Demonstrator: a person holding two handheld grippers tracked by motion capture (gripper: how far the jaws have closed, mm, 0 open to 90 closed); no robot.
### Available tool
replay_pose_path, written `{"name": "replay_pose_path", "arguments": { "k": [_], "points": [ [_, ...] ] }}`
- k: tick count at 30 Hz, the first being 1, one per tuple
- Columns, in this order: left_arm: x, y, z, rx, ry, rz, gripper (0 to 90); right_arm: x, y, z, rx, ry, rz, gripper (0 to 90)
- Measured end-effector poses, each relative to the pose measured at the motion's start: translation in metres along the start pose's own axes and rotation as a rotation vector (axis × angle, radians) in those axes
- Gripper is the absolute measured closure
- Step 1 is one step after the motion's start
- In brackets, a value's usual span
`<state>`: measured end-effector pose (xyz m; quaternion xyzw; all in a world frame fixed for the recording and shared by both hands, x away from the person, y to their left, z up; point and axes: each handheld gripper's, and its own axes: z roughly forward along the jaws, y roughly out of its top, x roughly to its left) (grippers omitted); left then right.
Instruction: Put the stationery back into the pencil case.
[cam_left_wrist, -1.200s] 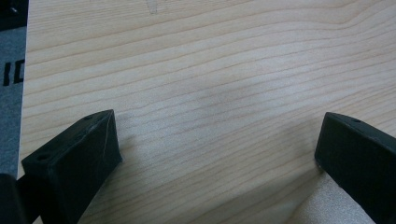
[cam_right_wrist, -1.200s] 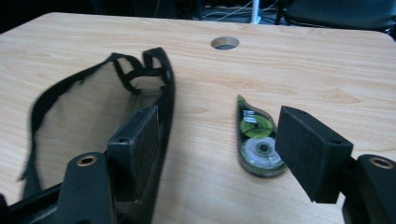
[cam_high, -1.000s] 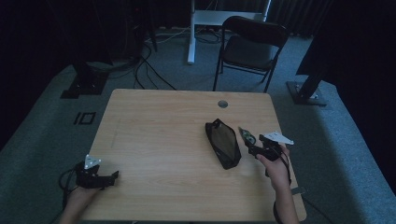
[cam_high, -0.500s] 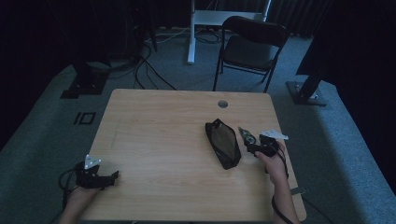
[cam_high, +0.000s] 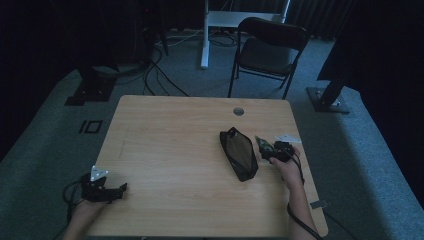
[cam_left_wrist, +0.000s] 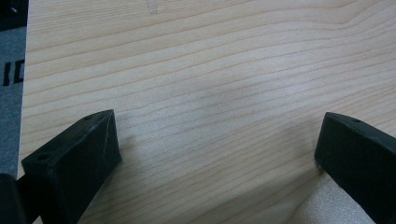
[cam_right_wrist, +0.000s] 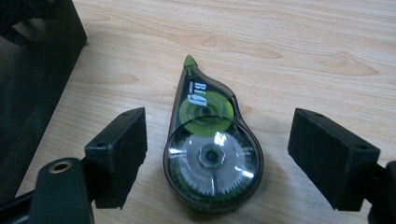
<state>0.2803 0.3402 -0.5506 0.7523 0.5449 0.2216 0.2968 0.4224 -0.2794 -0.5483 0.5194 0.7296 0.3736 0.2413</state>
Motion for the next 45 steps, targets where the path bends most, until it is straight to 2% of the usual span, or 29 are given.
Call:
{"name": "replay_pose_path", "arguments": {
  "k": [7, 13, 16, 21, 26, 29, 32, 36, 45],
  "points": [
    [0.000, 0.000, 0.000, 0.000, 0.000, 0.000, 0.0, 0.003, 0.007, 0.011, 0.045, -0.002, -0.040, 22.0],
    [0.000, 0.000, 0.000, 0.000, 0.000, 0.000, 0.0, 0.004, 0.011, 0.018, 0.081, -0.005, -0.049, 26.0],
    [0.000, 0.000, 0.000, 0.000, 0.000, 0.000, 0.0, 0.004, 0.012, 0.019, 0.081, -0.001, -0.039, 28.6],
    [0.000, 0.000, 0.000, 0.000, 0.000, 0.000, 0.0, 0.006, 0.011, 0.018, 0.064, 0.006, -0.050, 44.9],
    [0.000, 0.000, 0.000, 0.000, 0.000, 0.000, 0.0, 0.008, 0.011, 0.015, 0.075, -0.002, -0.047, 47.1],
    [0.000, 0.000, 0.000, 0.000, 0.000, 0.000, 0.0, 0.007, 0.013, 0.012, 0.091, -0.022, -0.029, 48.4],
    [0.000, 0.000, 0.000, 0.000, 0.000, 0.000, 0.0, 0.006, 0.014, 0.006, 0.100, -0.024, -0.028, 48.7],
    [0.000, 0.000, 0.000, 0.000, 0.000, 0.001, 0.0, 0.003, 0.016, -0.004, 0.103, -0.029, 0.000, 48.9],
    [0.000, 0.000, 0.000, 0.000, 0.000, 0.000, 0.0, 0.008, 0.027, -0.027, 0.071, -0.030, 0.017, 49.0]
  ]
}}
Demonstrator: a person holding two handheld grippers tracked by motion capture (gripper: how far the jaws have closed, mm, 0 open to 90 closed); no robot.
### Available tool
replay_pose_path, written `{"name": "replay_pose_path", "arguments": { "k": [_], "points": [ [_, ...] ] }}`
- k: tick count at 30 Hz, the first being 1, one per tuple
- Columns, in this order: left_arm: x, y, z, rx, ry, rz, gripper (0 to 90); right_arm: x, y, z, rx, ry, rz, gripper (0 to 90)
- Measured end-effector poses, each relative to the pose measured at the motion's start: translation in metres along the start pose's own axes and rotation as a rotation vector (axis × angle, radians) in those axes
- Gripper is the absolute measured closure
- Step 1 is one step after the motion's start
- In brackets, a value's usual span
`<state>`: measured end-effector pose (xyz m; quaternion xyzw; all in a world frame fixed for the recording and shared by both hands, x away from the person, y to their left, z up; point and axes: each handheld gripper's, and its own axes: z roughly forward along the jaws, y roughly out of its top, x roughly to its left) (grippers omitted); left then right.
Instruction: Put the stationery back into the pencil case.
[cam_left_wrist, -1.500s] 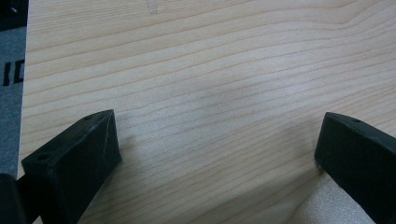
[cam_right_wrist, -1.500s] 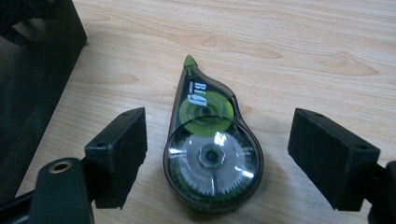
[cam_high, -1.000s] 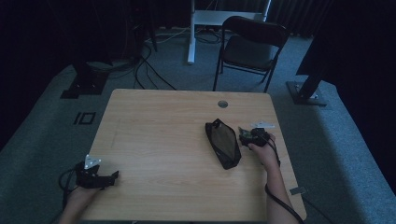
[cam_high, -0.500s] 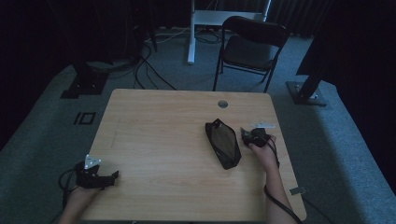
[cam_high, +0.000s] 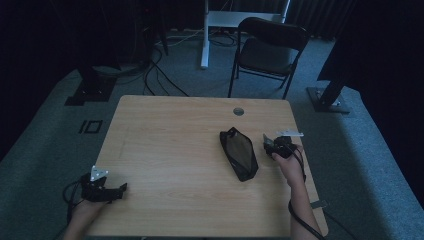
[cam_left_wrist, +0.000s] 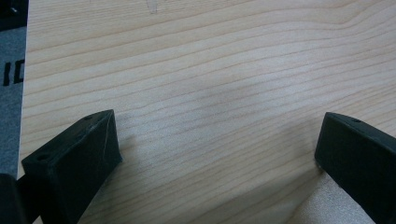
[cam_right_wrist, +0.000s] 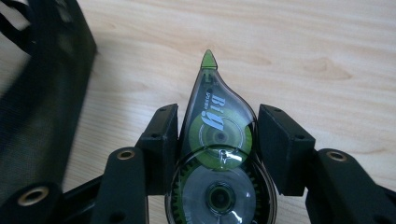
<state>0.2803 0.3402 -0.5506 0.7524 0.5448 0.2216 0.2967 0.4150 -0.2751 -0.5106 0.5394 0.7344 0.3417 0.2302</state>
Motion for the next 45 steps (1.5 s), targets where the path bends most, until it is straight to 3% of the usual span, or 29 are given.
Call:
{"name": "replay_pose_path", "arguments": {
  "k": [2, 10, 22, 37, 45],
  "points": [
    [0.000, 0.000, 0.000, 0.000, 0.000, 0.000, 0.0, 0.002, 0.003, -0.005, -0.005, 0.006, 0.025, 49.0],
    [0.000, 0.000, 0.000, 0.000, 0.000, 0.000, 0.0, 0.018, 0.022, -0.025, -0.022, 0.005, 0.009, 49.1],
    [0.000, 0.000, 0.000, 0.000, 0.000, 0.001, 0.0, 0.048, 0.049, -0.040, -0.049, 0.057, -0.004, 49.2],
    [0.000, 0.000, 0.000, 0.000, 0.000, 0.000, 0.0, 0.092, 0.057, -0.023, -0.013, 0.126, -0.011, 49.3],
    [0.000, 0.000, 0.000, 0.000, 0.000, 0.000, 0.0, 0.105, 0.054, -0.009, 0.041, 0.120, -0.010, 49.3]
  ]
}}
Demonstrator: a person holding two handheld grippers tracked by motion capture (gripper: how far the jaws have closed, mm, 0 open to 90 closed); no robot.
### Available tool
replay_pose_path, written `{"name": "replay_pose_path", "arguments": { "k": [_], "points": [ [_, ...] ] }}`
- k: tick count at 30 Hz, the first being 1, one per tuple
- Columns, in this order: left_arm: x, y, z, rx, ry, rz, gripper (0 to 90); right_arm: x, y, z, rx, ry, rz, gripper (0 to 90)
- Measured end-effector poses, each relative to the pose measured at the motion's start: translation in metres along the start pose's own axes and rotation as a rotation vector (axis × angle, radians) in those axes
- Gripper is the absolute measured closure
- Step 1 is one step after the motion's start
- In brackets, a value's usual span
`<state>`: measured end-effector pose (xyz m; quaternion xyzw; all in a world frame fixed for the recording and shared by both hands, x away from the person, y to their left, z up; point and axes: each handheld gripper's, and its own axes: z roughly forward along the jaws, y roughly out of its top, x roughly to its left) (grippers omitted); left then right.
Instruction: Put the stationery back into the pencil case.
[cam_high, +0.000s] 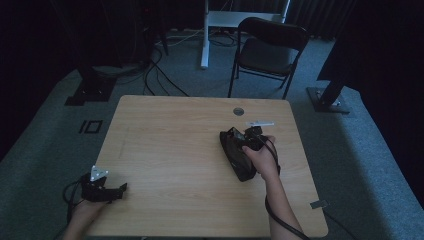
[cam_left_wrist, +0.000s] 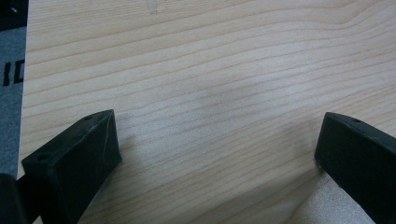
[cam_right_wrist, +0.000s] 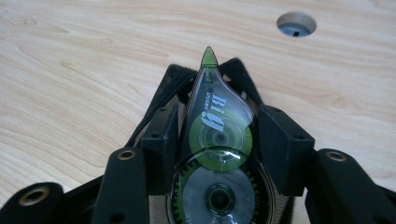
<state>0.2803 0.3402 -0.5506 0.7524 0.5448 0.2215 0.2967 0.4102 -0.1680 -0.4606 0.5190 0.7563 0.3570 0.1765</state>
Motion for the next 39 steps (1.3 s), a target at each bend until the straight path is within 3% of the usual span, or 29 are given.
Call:
{"name": "replay_pose_path", "arguments": {
  "k": [5, 14, 20, 34, 39],
  "points": [
    [0.000, 0.000, 0.000, 0.000, 0.000, 0.000, 0.0, 0.003, -0.004, 0.009, 0.037, -0.030, -0.010, 49.3],
    [0.000, 0.000, 0.000, 0.000, 0.000, 0.000, 0.0, 0.010, -0.010, 0.025, 0.097, -0.041, -0.012, 49.4],
    [0.000, 0.000, 0.000, 0.000, 0.000, 0.000, 0.0, 0.012, -0.010, 0.034, 0.141, -0.057, 0.008, 49.4],
    [0.000, 0.000, 0.000, 0.000, 0.000, 0.000, 0.0, 0.019, -0.008, 0.051, 0.237, -0.132, -0.025, 49.3],
    [0.000, 0.000, 0.000, 0.000, 0.000, 0.000, 0.0, 0.019, -0.007, 0.055, 0.266, -0.130, -0.026, 49.2]
  ]
}}
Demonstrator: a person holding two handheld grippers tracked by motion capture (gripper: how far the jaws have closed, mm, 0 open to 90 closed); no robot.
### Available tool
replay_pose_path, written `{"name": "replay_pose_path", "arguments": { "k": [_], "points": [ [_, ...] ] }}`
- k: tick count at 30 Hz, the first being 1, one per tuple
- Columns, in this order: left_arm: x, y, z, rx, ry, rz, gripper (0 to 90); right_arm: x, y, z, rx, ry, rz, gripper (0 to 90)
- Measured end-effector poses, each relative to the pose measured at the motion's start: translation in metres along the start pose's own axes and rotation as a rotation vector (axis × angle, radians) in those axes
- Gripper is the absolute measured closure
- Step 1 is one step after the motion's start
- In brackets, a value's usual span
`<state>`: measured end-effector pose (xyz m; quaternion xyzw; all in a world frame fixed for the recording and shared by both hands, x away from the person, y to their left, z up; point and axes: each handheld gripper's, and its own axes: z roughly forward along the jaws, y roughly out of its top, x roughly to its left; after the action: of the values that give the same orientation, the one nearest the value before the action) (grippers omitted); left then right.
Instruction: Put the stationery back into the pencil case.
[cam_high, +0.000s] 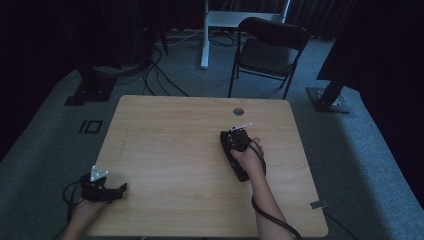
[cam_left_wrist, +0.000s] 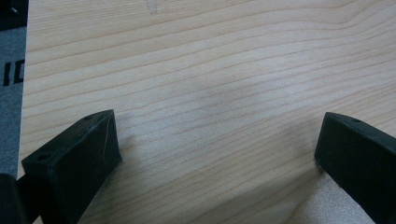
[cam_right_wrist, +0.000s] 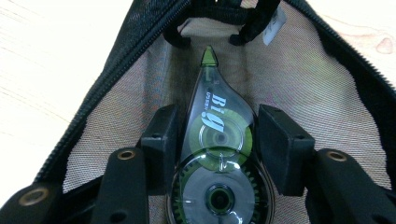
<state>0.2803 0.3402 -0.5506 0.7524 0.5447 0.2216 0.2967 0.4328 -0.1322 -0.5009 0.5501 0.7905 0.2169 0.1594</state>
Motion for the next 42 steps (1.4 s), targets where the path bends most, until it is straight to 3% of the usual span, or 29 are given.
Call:
{"name": "replay_pose_path", "arguments": {
  "k": [10, 26, 36, 42],
  "points": [
    [0.000, 0.000, 0.000, 0.000, -0.006, 0.007, 0.0, 0.000, 0.002, 0.001, 0.022, 0.016, 0.013, 47.1],
    [0.000, 0.000, 0.000, 0.000, -0.006, 0.008, 0.0, -0.005, -0.002, -0.026, -0.092, 0.084, 0.032, 43.0],
    [0.000, 0.000, 0.000, 0.000, -0.006, 0.008, 0.0, -0.010, -0.009, -0.047, -0.164, 0.141, 0.015, 40.4],
    [0.000, 0.000, 0.000, 0.000, -0.006, 0.008, 0.0, -0.019, -0.013, -0.055, -0.204, 0.136, 0.014, 36.4]
  ]
}}
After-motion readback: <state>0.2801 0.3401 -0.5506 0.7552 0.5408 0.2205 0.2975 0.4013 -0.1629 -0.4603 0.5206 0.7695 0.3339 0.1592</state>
